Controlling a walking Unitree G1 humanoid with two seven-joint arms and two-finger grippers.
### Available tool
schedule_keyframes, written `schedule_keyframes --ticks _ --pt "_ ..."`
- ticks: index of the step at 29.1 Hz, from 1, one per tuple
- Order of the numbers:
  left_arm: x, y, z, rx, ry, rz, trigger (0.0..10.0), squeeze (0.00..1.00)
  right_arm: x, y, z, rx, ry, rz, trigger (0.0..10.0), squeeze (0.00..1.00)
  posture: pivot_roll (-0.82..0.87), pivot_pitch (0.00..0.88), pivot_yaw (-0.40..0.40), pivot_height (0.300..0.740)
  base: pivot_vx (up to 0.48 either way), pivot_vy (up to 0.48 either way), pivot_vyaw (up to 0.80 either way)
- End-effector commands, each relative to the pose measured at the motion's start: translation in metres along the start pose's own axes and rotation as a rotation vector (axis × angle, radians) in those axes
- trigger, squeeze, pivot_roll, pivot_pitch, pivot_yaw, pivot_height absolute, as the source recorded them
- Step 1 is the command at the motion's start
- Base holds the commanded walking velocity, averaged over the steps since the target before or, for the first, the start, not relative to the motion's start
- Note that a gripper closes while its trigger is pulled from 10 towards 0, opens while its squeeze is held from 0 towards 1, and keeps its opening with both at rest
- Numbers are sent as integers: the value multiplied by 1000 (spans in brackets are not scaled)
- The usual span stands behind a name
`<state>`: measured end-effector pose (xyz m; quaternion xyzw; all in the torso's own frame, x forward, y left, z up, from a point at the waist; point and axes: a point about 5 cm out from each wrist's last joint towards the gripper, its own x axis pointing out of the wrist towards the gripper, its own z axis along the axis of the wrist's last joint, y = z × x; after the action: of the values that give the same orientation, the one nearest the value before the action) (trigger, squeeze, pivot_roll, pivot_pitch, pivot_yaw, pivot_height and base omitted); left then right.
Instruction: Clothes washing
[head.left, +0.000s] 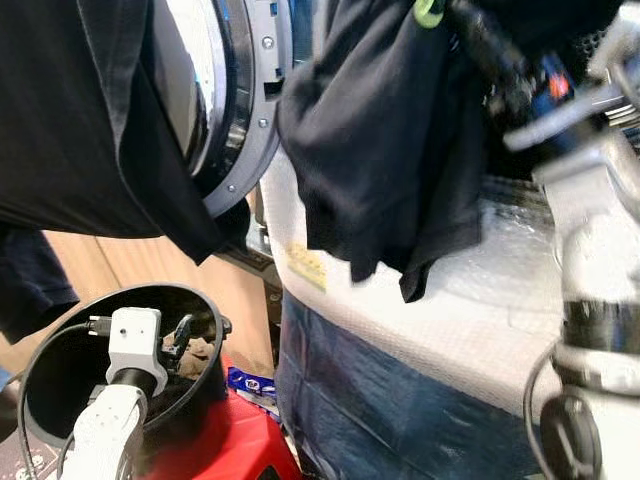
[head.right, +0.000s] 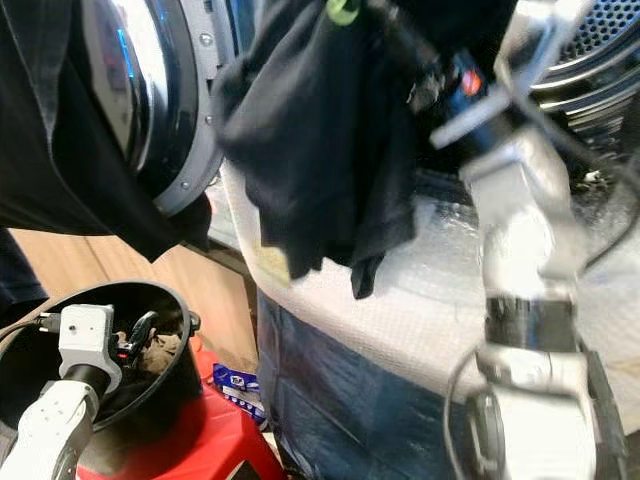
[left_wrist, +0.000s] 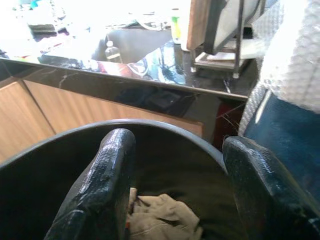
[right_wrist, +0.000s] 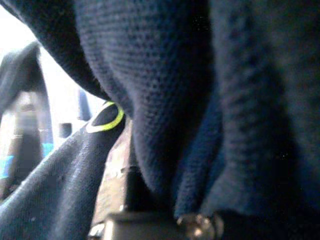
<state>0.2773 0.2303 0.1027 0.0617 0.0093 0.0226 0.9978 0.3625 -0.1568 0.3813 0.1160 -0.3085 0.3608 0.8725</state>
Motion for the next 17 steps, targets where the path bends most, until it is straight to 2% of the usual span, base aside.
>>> schedule_keyframes --ticks 1,3,4,9,11,12,14,17 --pt "-1 1 4 -1 -14 5 10000 0 12 -2 12 -35 -33 -25 0 0 204 0 29 740 0 0 0" --pt "-1 1 4 0 -11 4 10000 0 22 -7 18 -42 -33 -46 0 0 201 0 30 740 0 0 0" --pt "-1 1 3 -7 -6 -1 10000 0 32 -15 27 -54 -34 -119 0 0 199 0 28 740 0 0 0" --pt "0 0 4 -7 -8 -6 10000 0 41 -26 38 -68 -23 -231 0 0 193 0 27 740 0 0 0" --pt "1 -1 5 -11 -9 -5 10000 0 49 -31 51 -76 -30 -310 0 0 184 0 30 740 0 0 0" --pt "2 -2 4 -13 -8 -5 10000 0 54 -34 60 -98 -20 -388 0 0 183 0 31 740 0 0 0" --pt "3 -3 4 -5 -9 -5 10000 0 57 -37 63 -173 34 -480 0 0 177 0 35 740 0 0 0" --pt "4 -6 6 -9 -19 -11 10000 0 53 -45 63 -390 145 -650 0 0 191 0 21 740 0 0 0"
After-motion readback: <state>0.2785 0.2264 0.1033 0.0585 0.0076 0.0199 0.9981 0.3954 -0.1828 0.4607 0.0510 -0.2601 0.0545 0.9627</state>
